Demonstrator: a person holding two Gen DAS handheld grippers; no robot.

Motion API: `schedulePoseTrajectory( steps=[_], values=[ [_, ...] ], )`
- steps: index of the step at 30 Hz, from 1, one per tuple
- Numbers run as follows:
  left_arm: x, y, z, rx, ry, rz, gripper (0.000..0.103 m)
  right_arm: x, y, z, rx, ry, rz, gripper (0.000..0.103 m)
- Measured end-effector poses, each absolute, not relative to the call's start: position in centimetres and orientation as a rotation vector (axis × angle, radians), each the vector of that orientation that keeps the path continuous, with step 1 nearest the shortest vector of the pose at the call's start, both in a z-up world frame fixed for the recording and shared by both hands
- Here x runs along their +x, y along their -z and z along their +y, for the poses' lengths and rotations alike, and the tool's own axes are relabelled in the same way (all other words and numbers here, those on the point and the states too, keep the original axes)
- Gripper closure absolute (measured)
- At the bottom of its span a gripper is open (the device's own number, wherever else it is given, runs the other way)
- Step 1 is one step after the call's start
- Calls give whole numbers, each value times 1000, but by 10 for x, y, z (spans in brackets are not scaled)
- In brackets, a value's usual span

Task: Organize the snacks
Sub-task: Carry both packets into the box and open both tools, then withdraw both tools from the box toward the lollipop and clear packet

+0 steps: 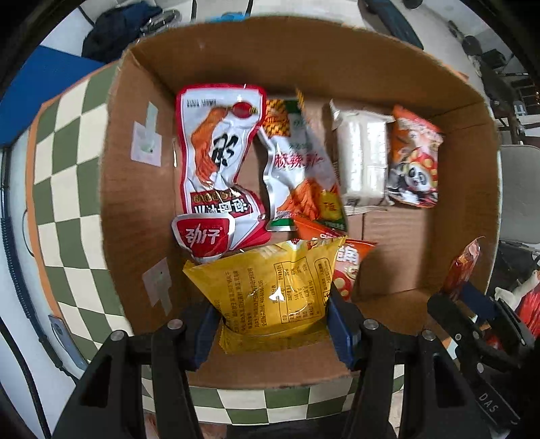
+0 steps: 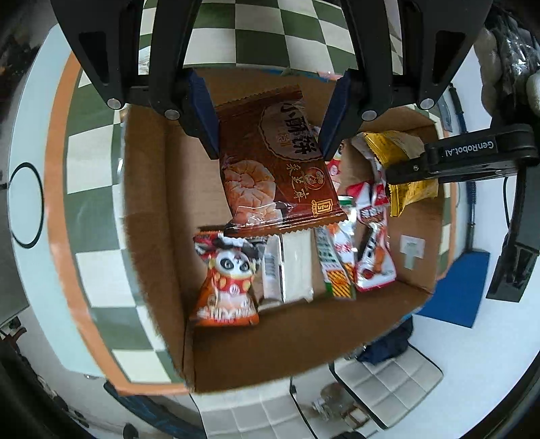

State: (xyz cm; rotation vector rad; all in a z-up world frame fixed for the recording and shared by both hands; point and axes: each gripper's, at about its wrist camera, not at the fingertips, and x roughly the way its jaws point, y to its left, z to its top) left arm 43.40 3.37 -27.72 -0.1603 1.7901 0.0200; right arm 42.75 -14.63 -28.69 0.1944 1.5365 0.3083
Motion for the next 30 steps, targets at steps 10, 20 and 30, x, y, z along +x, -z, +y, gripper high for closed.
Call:
schedulePoseTrajectory(
  steps=[10,20,30],
  values=[
    [433,297,36,-208,-1,1818,44,433,317,-139,210,-294,1603,41],
    [434,270,25,-143,-29,1722,14,432,312,-131,150,-290,1604,11],
    [402,222,14,-108,-14,1581,13,415,280,-136,51,-275,1518,11]
  ],
)
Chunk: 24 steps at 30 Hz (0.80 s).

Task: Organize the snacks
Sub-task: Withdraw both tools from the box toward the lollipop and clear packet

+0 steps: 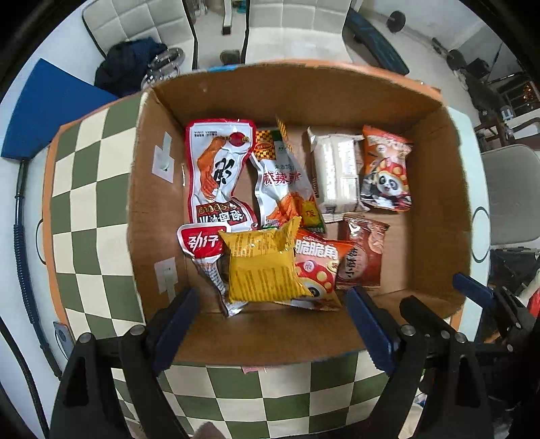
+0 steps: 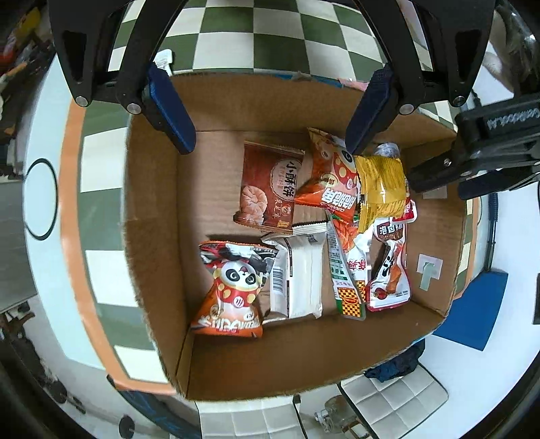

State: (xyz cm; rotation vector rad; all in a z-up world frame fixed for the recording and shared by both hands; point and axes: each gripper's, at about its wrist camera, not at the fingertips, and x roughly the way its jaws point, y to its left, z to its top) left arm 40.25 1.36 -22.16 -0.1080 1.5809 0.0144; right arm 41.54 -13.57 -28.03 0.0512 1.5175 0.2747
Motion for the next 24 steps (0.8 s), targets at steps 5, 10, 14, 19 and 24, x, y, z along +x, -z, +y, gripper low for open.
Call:
schedulePoseTrajectory(
  steps=[5,10,14,19,24],
  values=[
    [386,205,18,-114,-32,1511,13,403,259,-140,28,-269,1468,11],
    [368,184,22,-122,-54,1443,13,386,232,-143,13,-274,1411,10],
    [354,166,25,-126,-68,1392,13,374,210,-143,7,-277,1365,10],
    [336,144,26,-132,-73,1339,13,356,185,-144,9,-276,1311,10],
    [321,133,24,-136,-75,1306,13,338,166,-148,16,-274,1275,10]
  ],
)
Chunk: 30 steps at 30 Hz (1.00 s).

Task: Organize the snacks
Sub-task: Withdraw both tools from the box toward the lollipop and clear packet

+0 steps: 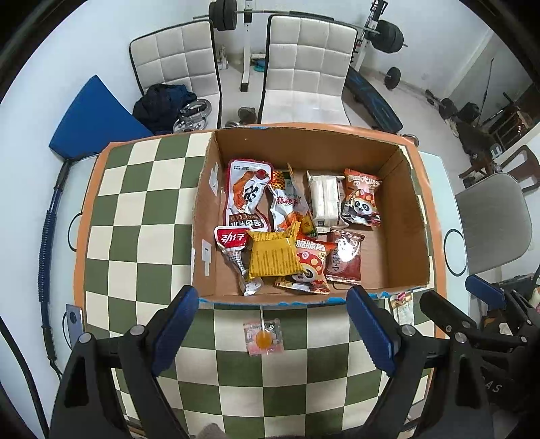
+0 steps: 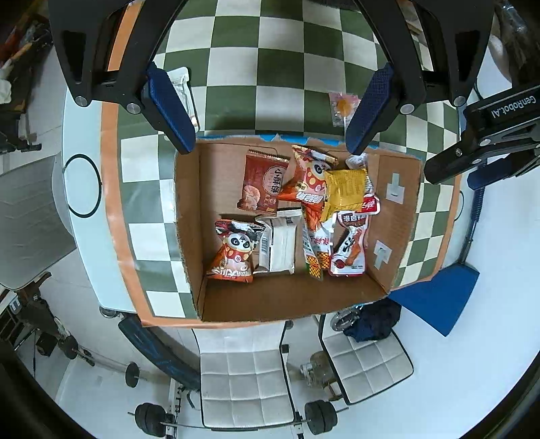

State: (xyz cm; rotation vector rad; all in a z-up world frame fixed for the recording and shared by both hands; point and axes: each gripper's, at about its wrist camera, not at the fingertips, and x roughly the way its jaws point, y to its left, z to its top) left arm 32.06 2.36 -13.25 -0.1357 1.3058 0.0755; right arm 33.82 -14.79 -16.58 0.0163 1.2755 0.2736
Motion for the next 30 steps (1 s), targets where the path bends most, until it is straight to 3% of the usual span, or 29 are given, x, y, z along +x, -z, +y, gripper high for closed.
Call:
schedulePoseTrajectory(
  steps=[3,16,30],
  values=[
    [312,127,21,-133,-70,1287,3,328,157,-150,24,-278,1261,10],
    [282,128,19,-110,-137,1238,2,302,149,-180,132,-286,1195,6],
    [253,287,13,-239,-177,1587,3,304,296,-277,176,-55,1437,6]
  ],
)
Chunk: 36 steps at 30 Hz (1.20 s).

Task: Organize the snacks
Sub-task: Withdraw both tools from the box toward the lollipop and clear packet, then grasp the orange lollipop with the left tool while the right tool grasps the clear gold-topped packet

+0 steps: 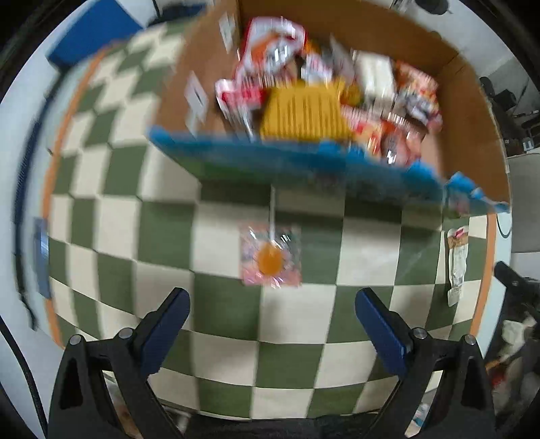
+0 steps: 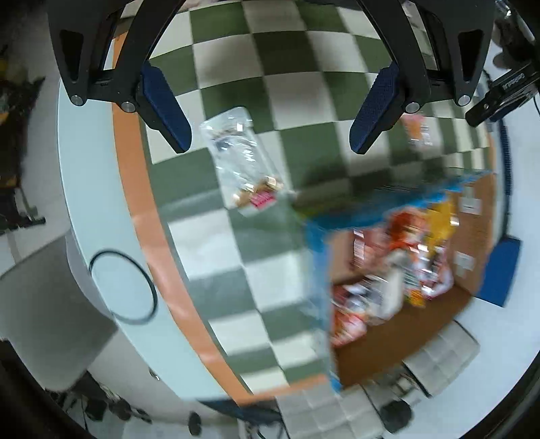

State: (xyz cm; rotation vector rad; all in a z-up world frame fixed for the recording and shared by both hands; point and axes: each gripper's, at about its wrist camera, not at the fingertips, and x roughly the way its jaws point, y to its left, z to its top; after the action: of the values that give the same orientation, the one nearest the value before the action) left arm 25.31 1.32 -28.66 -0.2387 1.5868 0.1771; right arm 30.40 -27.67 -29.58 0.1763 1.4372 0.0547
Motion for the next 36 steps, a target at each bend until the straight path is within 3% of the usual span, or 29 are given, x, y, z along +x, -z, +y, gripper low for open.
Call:
schedulePoseTrajectory(
  steps=[9,17,20,27,29,31,36],
  values=[
    [256,343,13,-280,-209,1676,3,325,384,-276,87,-7,1566,7],
    [258,360,23,-308,-241,1711,3,322,402,-269,27,13,1617,39],
    [261,364,22,-292,-241,1702,3,313,404,-259,6,-21,1619,44],
    [266,364,19,-238,-251,1690,3,276,409,-215,-34,-153,1646,46],
    [265,364,18,-220,-253,1681,12,271,410,-206,-42,-173,1650,46],
    [262,364,13,-214,-248,1676,40,266,412,-197,-65,-192,1650,46],
    [258,362,16,-229,-227,1673,69,260,414,-185,-91,-210,1649,46]
  ],
)
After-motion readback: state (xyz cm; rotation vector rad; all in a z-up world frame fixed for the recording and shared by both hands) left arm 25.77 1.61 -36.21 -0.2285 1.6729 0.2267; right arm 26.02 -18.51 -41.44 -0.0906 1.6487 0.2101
